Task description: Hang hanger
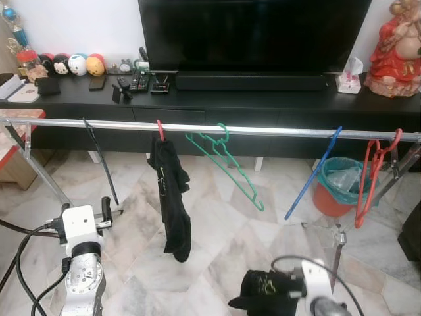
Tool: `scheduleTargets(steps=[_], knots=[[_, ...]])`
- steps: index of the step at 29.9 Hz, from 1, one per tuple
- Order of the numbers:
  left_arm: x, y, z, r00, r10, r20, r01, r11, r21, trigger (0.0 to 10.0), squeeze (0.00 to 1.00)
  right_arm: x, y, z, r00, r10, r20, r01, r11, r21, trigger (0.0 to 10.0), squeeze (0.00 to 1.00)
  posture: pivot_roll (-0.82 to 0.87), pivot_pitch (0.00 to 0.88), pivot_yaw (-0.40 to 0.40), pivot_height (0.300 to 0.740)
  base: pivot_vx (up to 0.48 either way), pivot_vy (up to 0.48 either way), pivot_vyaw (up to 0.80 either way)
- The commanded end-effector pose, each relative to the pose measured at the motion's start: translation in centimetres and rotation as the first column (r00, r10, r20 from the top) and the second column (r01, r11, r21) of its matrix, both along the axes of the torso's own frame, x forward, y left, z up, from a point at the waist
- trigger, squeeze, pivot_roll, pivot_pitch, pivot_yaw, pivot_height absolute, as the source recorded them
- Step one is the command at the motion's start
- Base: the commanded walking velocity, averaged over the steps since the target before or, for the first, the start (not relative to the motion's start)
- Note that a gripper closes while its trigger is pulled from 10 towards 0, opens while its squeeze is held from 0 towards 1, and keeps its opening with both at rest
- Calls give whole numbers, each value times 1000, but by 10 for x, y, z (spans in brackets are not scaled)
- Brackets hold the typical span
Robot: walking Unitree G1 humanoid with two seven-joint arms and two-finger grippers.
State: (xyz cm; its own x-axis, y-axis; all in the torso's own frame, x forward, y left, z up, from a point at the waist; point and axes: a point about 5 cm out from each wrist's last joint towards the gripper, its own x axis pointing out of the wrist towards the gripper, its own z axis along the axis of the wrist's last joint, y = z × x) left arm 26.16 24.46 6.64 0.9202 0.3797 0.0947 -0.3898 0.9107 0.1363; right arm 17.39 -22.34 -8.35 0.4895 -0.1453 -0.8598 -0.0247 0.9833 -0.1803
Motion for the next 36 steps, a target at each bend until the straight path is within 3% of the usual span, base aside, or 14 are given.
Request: scheduleTargets(steps=[1, 3, 10, 16, 20, 24, 27, 36], knots=[[4, 3, 8, 999, 19, 25, -19, 1000, -3, 10000, 0, -7, 1, -4, 999, 24, -45, -24, 1000, 3, 10000, 0, -32, 0, -1, 740, 0, 0, 0], [6, 2, 11, 999, 16, 35, -16, 1000, -3, 10000, 0, -15, 4, -7, 997, 39, -71, -38, 999, 14, 10000, 0, -29, 0, -3, 740, 0, 0, 0], [6, 1, 13, 999, 22, 38, -21, 1000, -16, 10000, 0, -16, 7, -8, 997, 35, -69, -33, 999, 20, 10000, 0, -28, 0, -2, 740, 0, 0, 0], [9, -2, 15, 999, 12, 44, -11, 1000, -22, 10000, 0, -18, -2, -7, 996, 43, -83, -42, 999, 11, 10000, 0, -28, 0, -2, 740, 0, 0, 671], [12, -3, 16, 999, -4, 45, 5, 1000, -29, 10000, 0, -31, -2, -12, 994, 30, -109, -29, 1000, 11, 10000, 0, -27, 0, 1, 740, 0, 0, 800], [13, -7, 16, 998, -41, 38, 42, 998, -40, 10000, 0, -37, 1, -15, 993, 27, -116, -23, 999, 31, 10000, 0, -29, 0, 3, 740, 0, 0, 775], [16, -17, 15, 992, -122, 30, 123, 991, -44, 10000, 0, -42, 5, -17, 993, 13, -115, -7, 999, 48, 10000, 0, -28, 0, 6, 740, 0, 0, 0], [18, -24, 15, 985, -172, 32, 174, 983, -67, 10000, 0, -43, -1, -16, 996, -1, -92, 6, 998, 61, 10000, 0, -28, 0, 9, 740, 201, 0, 0]])
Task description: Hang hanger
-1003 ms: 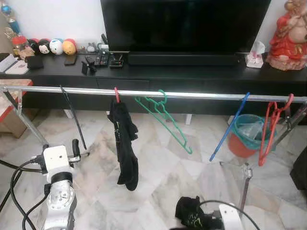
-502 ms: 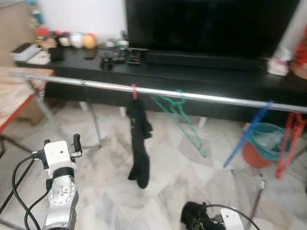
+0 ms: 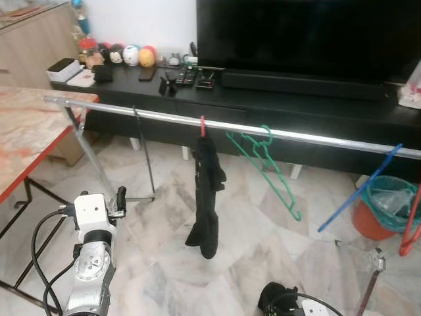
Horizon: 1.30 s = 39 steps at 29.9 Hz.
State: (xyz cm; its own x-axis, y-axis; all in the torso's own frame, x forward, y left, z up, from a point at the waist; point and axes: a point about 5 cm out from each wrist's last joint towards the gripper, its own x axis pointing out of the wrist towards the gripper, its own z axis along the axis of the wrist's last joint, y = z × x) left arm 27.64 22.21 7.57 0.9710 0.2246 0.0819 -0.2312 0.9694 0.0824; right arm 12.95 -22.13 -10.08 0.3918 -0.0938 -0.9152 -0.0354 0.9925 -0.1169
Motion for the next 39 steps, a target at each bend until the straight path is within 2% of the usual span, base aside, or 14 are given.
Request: scheduleTargets(steps=[1, 5, 11, 14, 17, 21, 24, 29, 39], knots=[[3, -1, 6, 1000, -3, 22, 4, 1000, -16, 10000, 0, 2, -4, 2, 1000, -1, 20, 1, 1000, 1, 10000, 0, -26, 0, 9, 740, 330, 0, 0], [4, -1, 7, 1000, -6, 26, 6, 1000, -19, 10000, 0, 10, -11, 6, 999, -7, 42, 7, 1000, 0, 10000, 0, -24, 0, 6, 740, 332, 0, 0], [5, -3, 9, 999, -9, 32, 9, 1000, -19, 10000, 0, 17, -10, 8, 998, -1, 56, 0, 1000, 1, 10000, 0, -25, 0, 6, 740, 329, 0, 0], [5, -3, 9, 999, -6, 34, 7, 1000, -22, 10000, 0, 20, 2, 7, 998, 51, 48, -51, 999, -1, 10000, 0, -25, 0, 4, 740, 331, 0, 404], [5, -3, 9, 999, -4, 37, 4, 1000, -22, 10000, 0, 18, 14, 4, 998, 57, 41, -57, 998, 16, 10000, 0, -25, 0, 6, 740, 330, 0, 800], [6, -2, 11, 999, 4, 42, -3, 1000, -22, 10000, 0, 15, 33, 0, 997, 67, 32, -68, 996, 55, 10000, 0, -25, 0, 4, 740, 321, 0, 0], [6, -2, 11, 999, 6, 42, -6, 1000, -19, 10000, 0, 15, 41, -1, 997, 73, 28, -74, 996, 58, 10000, 0, -25, 0, 4, 740, 311, 0, 0], [6, -3, 12, 999, 5, 50, -3, 1000, -23, 10000, 0, 15, 32, 0, 997, 80, 24, -81, 996, 49, 10000, 0, -24, 0, 3, 740, 233, 0, 0], [6, -3, 14, 1000, 10, 26, -10, 1000, -20, 10000, 0, 14, 30, 0, 996, 83, 17, -84, 995, 59, 10000, 0, -22, 0, 5, 740, 0, 0, 0]])
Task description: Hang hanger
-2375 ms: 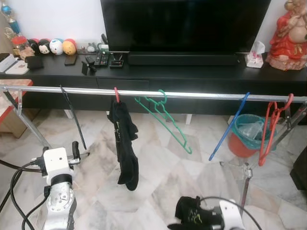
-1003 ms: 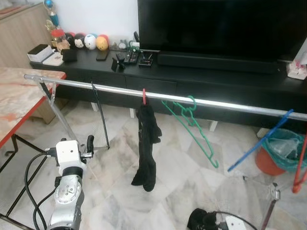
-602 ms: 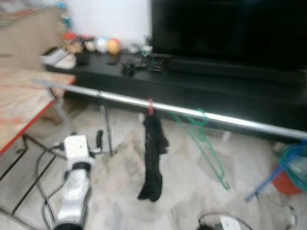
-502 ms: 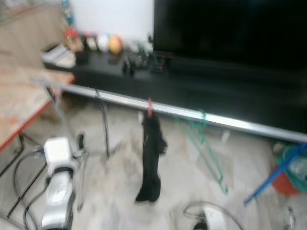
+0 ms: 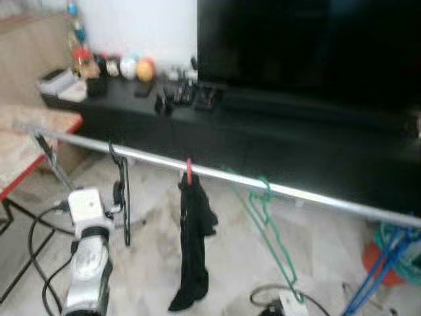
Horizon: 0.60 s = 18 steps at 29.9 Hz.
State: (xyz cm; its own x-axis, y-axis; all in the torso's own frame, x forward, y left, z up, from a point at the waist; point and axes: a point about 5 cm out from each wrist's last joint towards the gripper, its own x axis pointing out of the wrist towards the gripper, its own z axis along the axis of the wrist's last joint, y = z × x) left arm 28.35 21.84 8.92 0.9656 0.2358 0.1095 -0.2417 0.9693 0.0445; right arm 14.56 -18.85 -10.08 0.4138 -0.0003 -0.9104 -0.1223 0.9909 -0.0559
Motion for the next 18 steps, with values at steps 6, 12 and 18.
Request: scheduleTargets(steps=[6, 12, 18], knots=[[0, 6, -3, 991, 54, -119, -58, 998, -34, 10000, 0, -3, -3, -1, 1000, 0, -12, 0, 1000, 1, 10000, 0, -16, 0, 4, 740, 0, 0, 0], [6, 0, 9, 990, 48, -134, -56, 997, -59, 10000, 1000, -3, -4, 0, 1000, 3, -12, -3, 1000, 0, 10000, 0, -15, 0, -1, 740, 0, 0, 0], [20, 4, 9, 971, 42, -234, -70, 991, -113, 10000, 1000, -2, -4, 0, 1000, 18, -13, -18, 1000, -2, 10000, 0, -21, 0, 0, 740, 0, 0, 0]])
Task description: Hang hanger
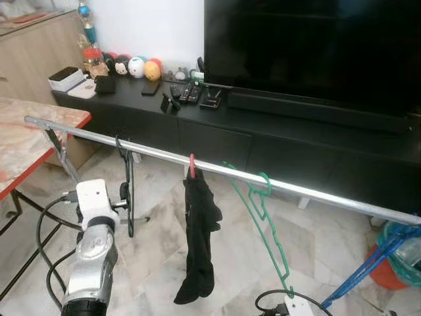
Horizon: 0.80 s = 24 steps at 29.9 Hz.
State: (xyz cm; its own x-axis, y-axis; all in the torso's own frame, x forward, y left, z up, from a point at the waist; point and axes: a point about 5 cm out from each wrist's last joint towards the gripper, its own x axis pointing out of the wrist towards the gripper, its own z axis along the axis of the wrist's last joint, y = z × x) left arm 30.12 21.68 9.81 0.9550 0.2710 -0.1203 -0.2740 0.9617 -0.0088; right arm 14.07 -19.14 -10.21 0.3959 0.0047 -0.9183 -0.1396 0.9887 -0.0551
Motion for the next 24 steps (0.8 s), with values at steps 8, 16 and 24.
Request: scheduleTargets(steps=[8, 16, 24], knots=[[15, 23, 11, 993, 2, -116, 3, 999, 41, 10000, 1000, 3, 0, 1, 1000, -3, 8, 3, 1000, 3, 10000, 0, -22, 0, 5, 740, 0, 0, 0], [26, 18, 16, 989, -83, -121, 90, 995, 51, 10000, 0, 4, -1, 1, 1000, -8, 9, 8, 1000, 4, 10000, 0, -26, 0, 2, 740, 0, 0, 0], [47, 9, 13, 980, -81, -181, 89, 995, 33, 10000, 0, 3, -2, 1, 1000, -3, 9, 3, 1000, 4, 10000, 0, -29, 0, -9, 740, 0, 0, 0]])
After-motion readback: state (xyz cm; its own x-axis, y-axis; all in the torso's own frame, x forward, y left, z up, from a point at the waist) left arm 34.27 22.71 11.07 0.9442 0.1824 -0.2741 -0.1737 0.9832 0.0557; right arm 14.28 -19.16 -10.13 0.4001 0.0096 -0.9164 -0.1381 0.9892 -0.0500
